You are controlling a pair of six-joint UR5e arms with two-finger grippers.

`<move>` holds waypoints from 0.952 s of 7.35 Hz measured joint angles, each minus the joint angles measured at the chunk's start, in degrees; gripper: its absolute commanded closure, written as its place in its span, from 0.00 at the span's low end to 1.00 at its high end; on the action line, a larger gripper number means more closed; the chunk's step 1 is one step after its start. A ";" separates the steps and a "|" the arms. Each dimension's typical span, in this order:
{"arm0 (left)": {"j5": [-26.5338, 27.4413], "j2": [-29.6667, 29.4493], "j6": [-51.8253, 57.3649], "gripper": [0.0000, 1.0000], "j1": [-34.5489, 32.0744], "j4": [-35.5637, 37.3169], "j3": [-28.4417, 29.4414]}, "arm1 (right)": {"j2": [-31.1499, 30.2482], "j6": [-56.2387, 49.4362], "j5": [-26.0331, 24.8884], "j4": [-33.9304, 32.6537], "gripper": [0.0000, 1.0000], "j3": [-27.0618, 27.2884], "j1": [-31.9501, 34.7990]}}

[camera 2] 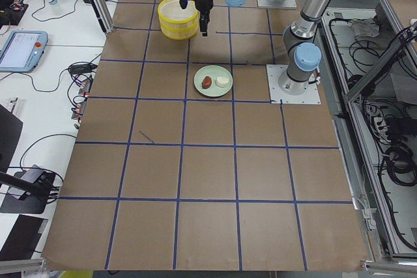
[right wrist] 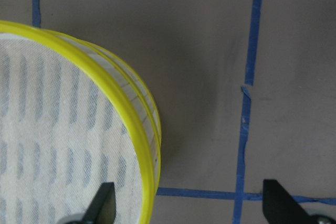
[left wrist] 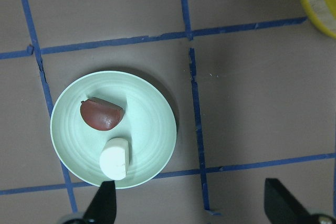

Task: Place buns in different layers of steamer
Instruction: 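Move left gripper to the white bun while right gripper reaches steamer rim, then lift the top steamer tier aside with right gripper while left gripper lowers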

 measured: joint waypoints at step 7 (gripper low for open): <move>1.06 -7.56 0.17 0.02 15.83 10.01 -14.12 | 0.94 2.70 2.75 -2.19 0.94 1.56 0.62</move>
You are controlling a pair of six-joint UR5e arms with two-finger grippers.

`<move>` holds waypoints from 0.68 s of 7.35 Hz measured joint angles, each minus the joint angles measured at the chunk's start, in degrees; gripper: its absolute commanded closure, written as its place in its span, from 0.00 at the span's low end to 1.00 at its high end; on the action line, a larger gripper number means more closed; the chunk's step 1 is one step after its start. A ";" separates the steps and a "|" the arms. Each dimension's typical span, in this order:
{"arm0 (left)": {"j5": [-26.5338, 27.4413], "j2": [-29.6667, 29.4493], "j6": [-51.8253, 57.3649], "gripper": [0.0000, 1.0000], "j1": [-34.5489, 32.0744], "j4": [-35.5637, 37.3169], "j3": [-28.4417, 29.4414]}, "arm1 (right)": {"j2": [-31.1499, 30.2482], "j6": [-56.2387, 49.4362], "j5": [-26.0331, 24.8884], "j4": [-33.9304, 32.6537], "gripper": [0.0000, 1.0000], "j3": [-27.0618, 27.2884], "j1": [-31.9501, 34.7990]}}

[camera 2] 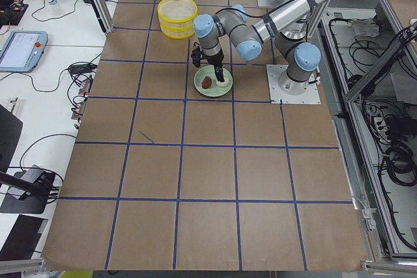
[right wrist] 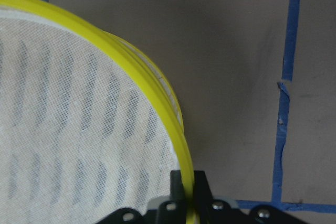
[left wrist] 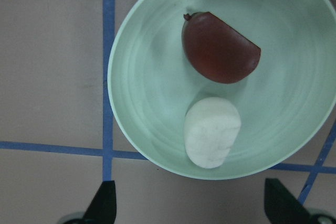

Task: Place buns in different layers of steamer
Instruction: 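Lift the top steamer tier aside with right gripper while left gripper lowers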

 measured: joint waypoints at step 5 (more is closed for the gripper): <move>-0.22 -4.29 -4.80 0.02 -0.89 2.01 -0.57 | -5.31 -5.24 -0.15 5.93 0.93 -1.38 -7.48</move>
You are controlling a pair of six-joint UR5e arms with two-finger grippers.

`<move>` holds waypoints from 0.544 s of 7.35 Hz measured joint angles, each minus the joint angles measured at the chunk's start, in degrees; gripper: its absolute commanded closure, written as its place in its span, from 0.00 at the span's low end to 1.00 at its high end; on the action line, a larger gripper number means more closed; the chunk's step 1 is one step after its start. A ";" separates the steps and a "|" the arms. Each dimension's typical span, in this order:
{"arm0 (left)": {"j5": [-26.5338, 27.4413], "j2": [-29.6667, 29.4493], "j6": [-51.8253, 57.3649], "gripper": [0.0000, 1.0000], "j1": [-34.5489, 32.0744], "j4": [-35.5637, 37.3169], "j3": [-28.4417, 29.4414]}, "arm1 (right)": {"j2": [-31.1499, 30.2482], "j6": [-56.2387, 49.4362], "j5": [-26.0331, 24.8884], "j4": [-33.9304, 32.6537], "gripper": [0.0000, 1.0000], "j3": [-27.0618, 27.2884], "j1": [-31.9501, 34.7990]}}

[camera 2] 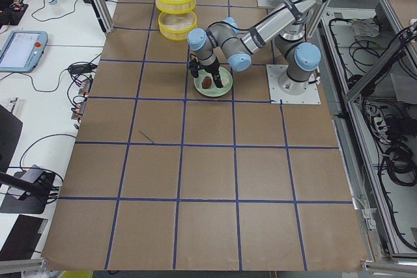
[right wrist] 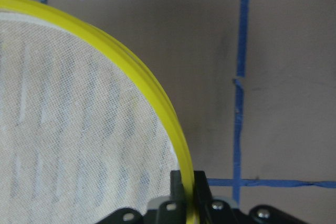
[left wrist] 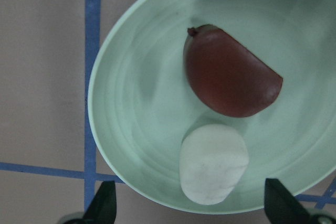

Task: Place buns in different layers of steamer
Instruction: 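Lift the top steamer tier aside with right gripper while left gripper lowers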

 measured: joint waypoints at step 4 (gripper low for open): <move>-0.02 0.02 -2.85 0.04 -1.40 0.75 -2.26 | -0.25 -23.37 -2.11 2.17 0.93 -1.62 -17.92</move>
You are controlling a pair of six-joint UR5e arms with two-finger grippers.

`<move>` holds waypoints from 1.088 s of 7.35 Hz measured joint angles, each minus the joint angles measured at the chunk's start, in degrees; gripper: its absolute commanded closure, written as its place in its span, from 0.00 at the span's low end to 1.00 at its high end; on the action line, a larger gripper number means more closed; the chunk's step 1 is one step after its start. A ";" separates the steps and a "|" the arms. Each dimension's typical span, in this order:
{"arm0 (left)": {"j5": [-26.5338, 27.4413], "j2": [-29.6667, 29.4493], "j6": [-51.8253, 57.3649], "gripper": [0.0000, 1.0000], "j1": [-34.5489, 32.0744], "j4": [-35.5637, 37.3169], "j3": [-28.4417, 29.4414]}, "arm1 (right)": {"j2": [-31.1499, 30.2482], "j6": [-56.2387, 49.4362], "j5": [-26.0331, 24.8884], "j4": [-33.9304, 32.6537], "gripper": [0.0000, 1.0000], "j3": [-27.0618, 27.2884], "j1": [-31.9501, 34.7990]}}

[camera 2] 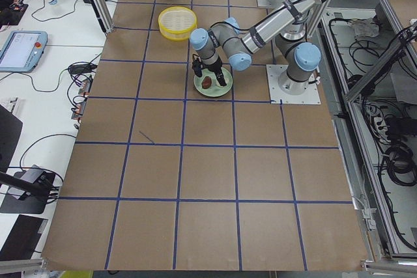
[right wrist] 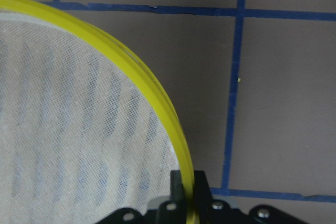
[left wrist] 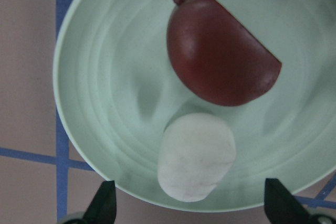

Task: Place buns in different layers of steamer
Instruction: 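Lift the top steamer tier aside with right gripper while left gripper lowers, then grasp the white bun with the left gripper and lift it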

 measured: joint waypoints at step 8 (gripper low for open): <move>-2.49 -1.16 -0.25 0.98 -0.05 0.82 -0.58 | 0.92 -5.52 -2.49 -0.62 0.93 1.41 -2.81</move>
